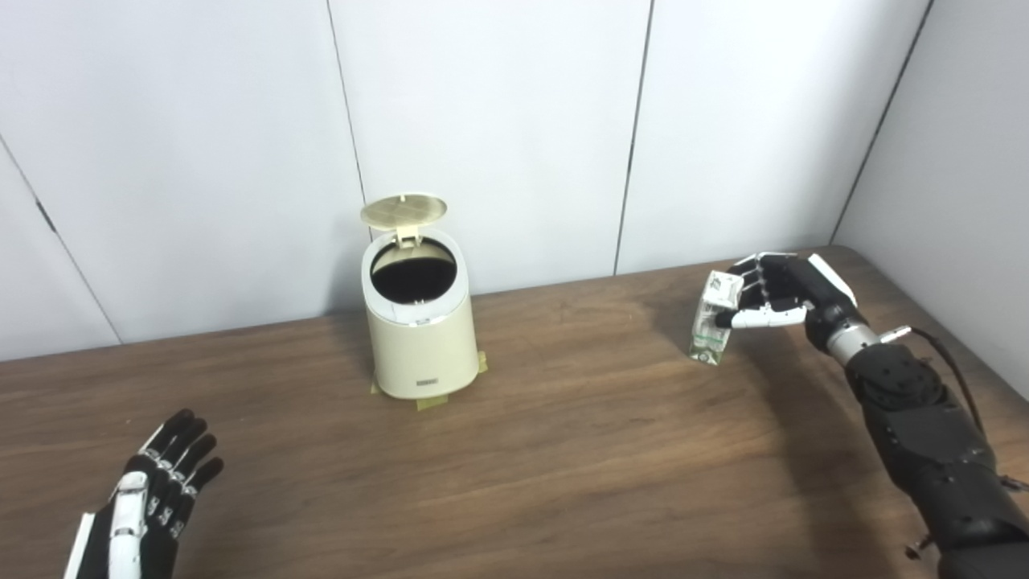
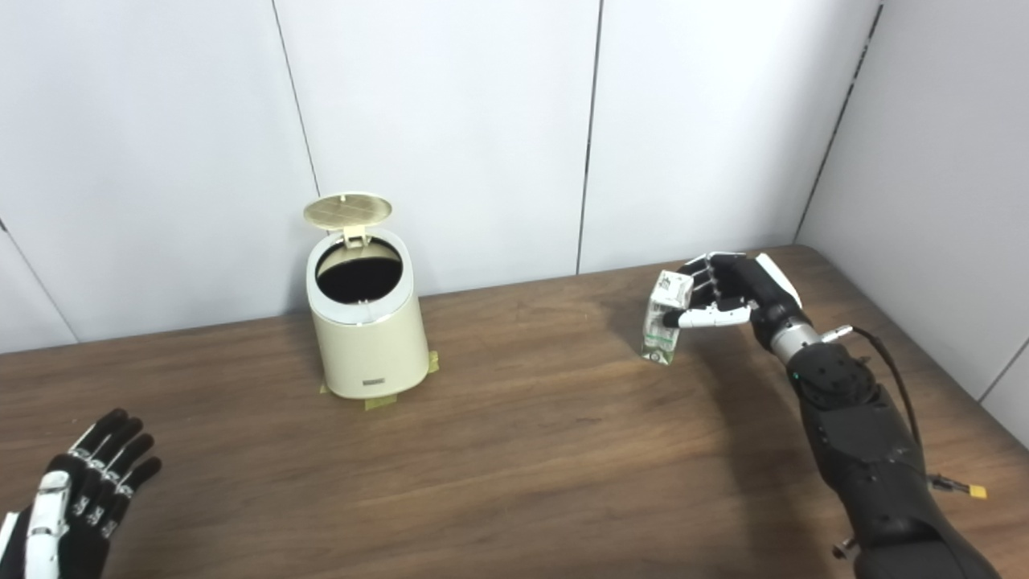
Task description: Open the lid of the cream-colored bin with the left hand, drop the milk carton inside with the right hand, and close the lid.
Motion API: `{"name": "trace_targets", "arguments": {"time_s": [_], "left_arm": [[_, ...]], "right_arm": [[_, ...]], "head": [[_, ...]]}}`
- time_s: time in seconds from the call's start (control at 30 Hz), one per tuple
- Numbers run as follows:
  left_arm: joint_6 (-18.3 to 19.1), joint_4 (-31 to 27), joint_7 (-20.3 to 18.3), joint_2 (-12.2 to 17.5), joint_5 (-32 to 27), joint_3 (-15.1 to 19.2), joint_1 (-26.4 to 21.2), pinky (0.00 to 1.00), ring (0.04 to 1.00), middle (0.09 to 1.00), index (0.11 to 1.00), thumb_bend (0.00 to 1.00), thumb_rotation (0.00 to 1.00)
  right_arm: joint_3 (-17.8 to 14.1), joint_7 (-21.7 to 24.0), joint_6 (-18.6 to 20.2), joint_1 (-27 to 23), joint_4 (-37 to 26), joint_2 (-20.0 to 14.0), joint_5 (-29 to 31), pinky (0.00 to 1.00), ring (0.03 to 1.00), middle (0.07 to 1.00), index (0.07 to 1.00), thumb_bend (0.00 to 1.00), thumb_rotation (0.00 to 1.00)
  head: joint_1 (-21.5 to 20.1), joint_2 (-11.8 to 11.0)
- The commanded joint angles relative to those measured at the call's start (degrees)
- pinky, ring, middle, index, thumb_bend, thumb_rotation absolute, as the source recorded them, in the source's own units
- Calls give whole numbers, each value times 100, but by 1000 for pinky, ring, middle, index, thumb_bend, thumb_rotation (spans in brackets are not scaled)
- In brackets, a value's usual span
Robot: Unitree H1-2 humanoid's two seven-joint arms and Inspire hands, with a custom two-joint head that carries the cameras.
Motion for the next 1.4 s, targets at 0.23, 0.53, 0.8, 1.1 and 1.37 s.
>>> {"name": "trace_targets", "arguments": {"time_s": [0.23, 0.53, 0.8, 1.1, 1.37], "left_arm": [[-165, -108, -13, 51, 30, 18, -131, 835, 881, 886, 866, 188, 896], [-167, -22, -4, 27, 79, -11, -160, 835, 884, 886, 867, 185, 881], [-190, 60, 45, -103, 132, -72, -210, 825, 883, 884, 866, 197, 896], [-309, 68, 70, -200, 308, -185, -197, 815, 869, 871, 844, 192, 859], [-433, 162, 120, -326, 473, -238, -219, 824, 870, 868, 837, 197, 830]], "right_arm": [[-91, -245, 13, -215, -337, -68, 56, 495, 510, 530, 451, 524, 0], [-176, -416, 75, -127, -644, 27, 97, 461, 489, 520, 455, 526, 0], [-545, -722, 249, 125, -2402, 584, 314, 408, 463, 505, 465, 518, 0], [-9, -526, 1919, 77, -5419, 919, -7, 366, 457, 491, 476, 518, 0], [565, -241, 1919, -323, -5794, 1261, -109, 295, 408, 477, 510, 516, 0]], "head": [[7, 6], [4, -10], [158, -91], [326, -126], [462, -184]]}}
